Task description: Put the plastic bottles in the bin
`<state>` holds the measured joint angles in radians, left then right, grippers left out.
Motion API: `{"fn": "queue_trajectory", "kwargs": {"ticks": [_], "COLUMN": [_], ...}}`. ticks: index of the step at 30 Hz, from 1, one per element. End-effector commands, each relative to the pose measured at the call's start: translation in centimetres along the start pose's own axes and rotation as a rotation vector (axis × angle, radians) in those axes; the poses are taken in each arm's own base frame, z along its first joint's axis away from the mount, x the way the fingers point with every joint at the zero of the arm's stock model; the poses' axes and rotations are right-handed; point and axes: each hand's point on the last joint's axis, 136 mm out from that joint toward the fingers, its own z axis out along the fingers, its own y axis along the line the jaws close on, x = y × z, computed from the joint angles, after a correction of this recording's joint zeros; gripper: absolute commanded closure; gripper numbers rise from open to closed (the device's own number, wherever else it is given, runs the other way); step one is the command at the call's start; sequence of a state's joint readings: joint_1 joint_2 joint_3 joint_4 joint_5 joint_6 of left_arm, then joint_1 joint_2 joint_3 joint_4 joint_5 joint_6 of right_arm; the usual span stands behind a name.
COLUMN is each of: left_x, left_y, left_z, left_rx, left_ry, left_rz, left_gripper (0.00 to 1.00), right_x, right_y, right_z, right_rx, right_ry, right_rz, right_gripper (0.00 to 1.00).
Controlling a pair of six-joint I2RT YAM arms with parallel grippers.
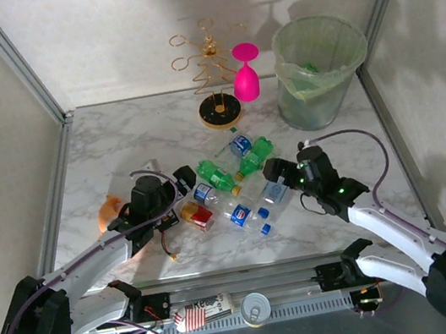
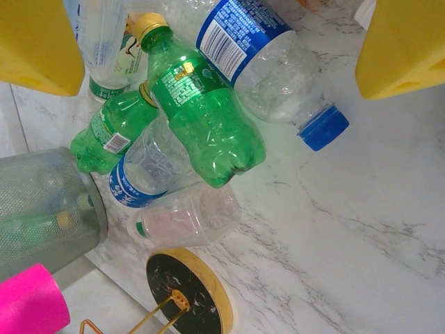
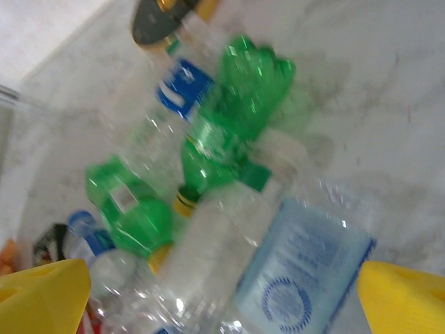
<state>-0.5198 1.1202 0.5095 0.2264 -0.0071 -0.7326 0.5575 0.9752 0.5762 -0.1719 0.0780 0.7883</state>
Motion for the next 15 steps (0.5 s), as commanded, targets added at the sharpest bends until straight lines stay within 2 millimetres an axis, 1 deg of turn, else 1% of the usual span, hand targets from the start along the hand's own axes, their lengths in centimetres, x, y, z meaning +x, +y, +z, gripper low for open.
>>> {"fn": "queue_trajectory", "kwargs": {"ticks": [1, 4, 7, 15], "left_x": [-1.2, -1.4, -1.5, -1.3], "left_y": [-1.2, -0.8, -0.4, 0.1], "left_z": [-0.4, -0.9, -1.3, -1.7], "left_rx": [0.032, 0.017, 0.007, 0.003], "left_ry": [-0.028, -0.044, -0.059, -0.064], "left_rz": [-0.007, -0.008, -0.015, -0.033], "left_gripper": [0.0, 0.0, 0.0, 0.0], "right_x": [1.4, 2.2, 2.6, 3.4], "right_y": [-1.7, -3.3, -4.1, -3.1], "right_z": [0.8, 1.3, 2.0, 4.5], "right_rx": [0.11, 0.215, 0.262, 0.203], "right_ry": [0.018, 0.032, 0.036, 0.045], "right_rz": [0.027, 0.019, 0.023, 0.053], "right_gripper": [0.01, 0.01, 0.01, 0.01]}}
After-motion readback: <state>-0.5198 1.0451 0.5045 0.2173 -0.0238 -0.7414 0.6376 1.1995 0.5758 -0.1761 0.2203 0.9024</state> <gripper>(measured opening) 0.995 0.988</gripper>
